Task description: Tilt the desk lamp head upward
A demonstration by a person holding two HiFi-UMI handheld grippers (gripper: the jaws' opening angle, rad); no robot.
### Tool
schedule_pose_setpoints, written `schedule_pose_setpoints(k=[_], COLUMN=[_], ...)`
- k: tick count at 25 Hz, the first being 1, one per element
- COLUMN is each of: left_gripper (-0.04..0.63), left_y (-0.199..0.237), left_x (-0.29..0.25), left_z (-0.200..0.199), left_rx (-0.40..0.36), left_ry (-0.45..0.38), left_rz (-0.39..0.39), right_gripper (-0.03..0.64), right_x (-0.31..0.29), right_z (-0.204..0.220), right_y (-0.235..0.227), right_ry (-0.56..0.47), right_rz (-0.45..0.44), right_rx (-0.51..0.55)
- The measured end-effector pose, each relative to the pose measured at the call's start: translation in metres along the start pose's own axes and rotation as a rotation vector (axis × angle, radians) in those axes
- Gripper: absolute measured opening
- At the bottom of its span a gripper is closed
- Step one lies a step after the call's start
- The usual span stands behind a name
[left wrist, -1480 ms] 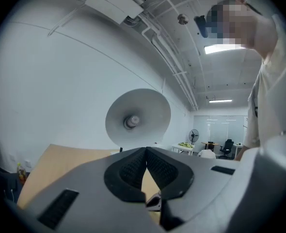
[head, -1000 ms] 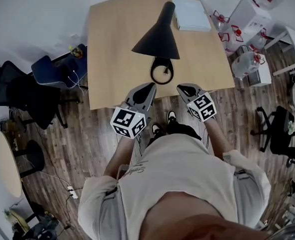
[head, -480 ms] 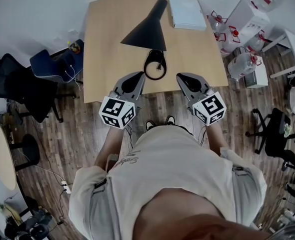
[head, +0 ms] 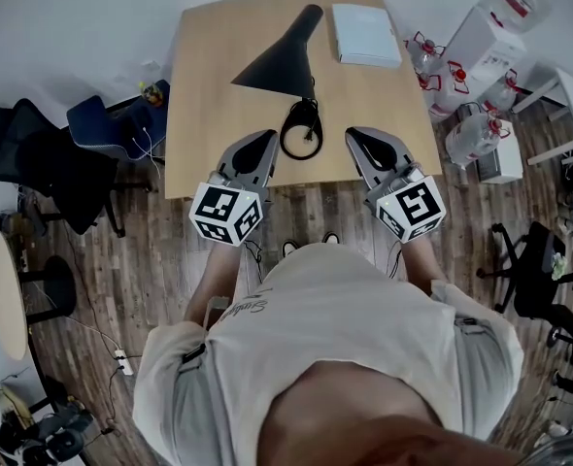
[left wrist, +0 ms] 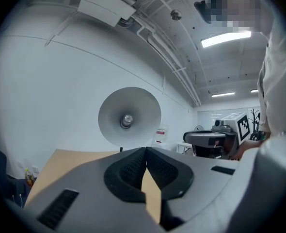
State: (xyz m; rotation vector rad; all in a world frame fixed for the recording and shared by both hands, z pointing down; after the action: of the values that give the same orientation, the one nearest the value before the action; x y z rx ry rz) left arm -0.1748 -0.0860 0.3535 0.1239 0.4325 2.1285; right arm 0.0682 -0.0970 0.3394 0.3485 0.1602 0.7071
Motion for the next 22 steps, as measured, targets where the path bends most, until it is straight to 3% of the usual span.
schedule_pose_setpoints(k=[8, 16, 22], left_gripper=[0.014, 0.014, 0.014], left_y=[-0.006, -0.008, -0.014], left_x=[0.008, 0.012, 0.016], left_z=[0.009, 0.007, 0.008], left_rx=[0.012, 0.008, 0.007], left_ry=[-0.013, -0.031, -0.041], left_rz=[-0.044, -0.050, -0.054], right_gripper=[-0.005, -0.005, -0.005], right_x=[0.002, -0.003, -0.003], right_z=[0.006, 0.004, 0.013], right_y=[0.002, 0.006, 0.009], right_ry=[0.005, 0.022, 0.027], right_rz=[-0.016, -0.044, -0.069], right_rx=[-0.036, 0.012, -0.039])
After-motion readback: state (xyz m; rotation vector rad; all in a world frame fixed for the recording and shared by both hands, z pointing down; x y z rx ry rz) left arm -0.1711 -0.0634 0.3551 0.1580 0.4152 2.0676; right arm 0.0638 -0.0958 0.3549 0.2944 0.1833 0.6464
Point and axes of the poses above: the fingertips, and each gripper's own axes: x backward along the fingers, y to its left, z out of its underside, the point moved 9 cm from there along x, backward along the fingers, and after that the axes turned 14 degrees about x, right-handed, at the moved point
